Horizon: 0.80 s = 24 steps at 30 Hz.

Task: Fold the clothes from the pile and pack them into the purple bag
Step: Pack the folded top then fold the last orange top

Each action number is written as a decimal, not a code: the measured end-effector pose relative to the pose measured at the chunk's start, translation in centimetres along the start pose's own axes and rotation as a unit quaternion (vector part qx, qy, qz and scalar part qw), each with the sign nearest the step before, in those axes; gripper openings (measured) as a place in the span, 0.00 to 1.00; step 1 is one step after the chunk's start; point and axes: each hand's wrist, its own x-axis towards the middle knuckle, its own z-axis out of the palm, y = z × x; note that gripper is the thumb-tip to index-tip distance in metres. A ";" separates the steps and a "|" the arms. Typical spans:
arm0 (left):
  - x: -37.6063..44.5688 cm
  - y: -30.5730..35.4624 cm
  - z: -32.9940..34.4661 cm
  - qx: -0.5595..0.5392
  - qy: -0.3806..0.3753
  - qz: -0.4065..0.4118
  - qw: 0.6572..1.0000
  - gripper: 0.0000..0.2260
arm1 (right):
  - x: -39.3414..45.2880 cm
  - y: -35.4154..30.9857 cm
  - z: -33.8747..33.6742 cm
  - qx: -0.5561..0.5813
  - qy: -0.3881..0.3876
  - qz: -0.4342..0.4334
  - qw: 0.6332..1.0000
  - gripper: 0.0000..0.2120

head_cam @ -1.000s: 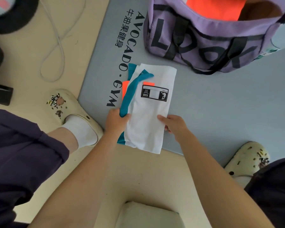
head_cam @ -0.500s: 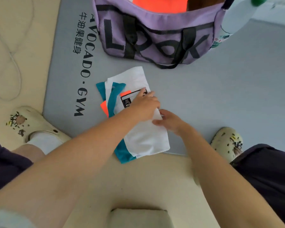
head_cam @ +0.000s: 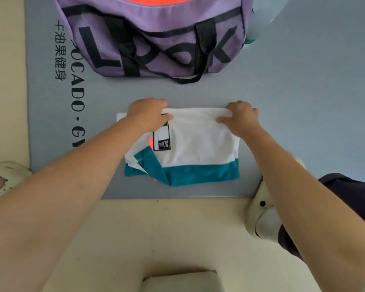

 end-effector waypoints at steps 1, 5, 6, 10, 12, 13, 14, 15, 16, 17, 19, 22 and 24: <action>-0.2 -0.7 0.2 -0.002 0.055 -0.010 0.998 0.14 | -0.2 0.0 0.2 0.002 0.057 0.003 0.998 0.20; -2.0 -1.5 1.4 0.027 0.211 0.005 0.977 0.18 | -2.2 0.6 0.8 0.156 0.184 0.056 0.969 0.16; -2.6 -0.9 1.9 0.029 0.212 0.028 0.976 0.18 | -2.8 0.8 1.1 0.203 0.169 0.079 0.961 0.13; -5.4 2.2 5.2 0.022 0.120 0.053 0.991 0.22 | -5.0 1.0 3.1 0.293 0.072 0.126 0.945 0.14; -6.1 2.9 6.4 0.024 0.100 0.030 0.994 0.26 | -5.4 0.8 3.8 0.314 0.039 0.131 0.940 0.18; -6.2 3.1 6.7 0.025 0.098 0.024 0.995 0.27 | -5.4 0.6 3.8 0.322 0.021 0.136 0.937 0.19; -6.2 3.1 6.8 0.026 0.097 0.021 0.995 0.27 | -5.2 0.6 3.7 0.325 -0.001 0.141 0.935 0.19; -6.2 3.2 6.7 0.027 0.092 0.021 0.995 0.28 | -5.1 0.6 3.6 0.319 -0.025 0.140 0.937 0.18; -6.2 3.1 6.7 0.027 0.087 0.021 0.996 0.28 | -5.1 0.7 3.4 0.314 -0.045 0.135 0.939 0.17; -6.1 3.1 6.6 0.026 0.080 0.021 0.996 0.29 | -5.2 0.8 3.2 0.319 -0.059 0.128 0.937 0.17; -6.0 3.1 6.5 0.018 0.067 0.017 0.997 0.29 | -5.6 1.1 3.0 0.359 -0.056 0.125 0.923 0.16; -6.0 3.1 6.6 0.000 0.060 0.011 0.998 0.30 | -6.5 1.4 3.1 0.423 -0.039 0.138 0.895 0.15; -6.0 3.0 6.8 -0.002 0.063 0.011 0.998 0.31 | -6.7 1.6 3.4 0.454 -0.065 0.154 0.875 0.15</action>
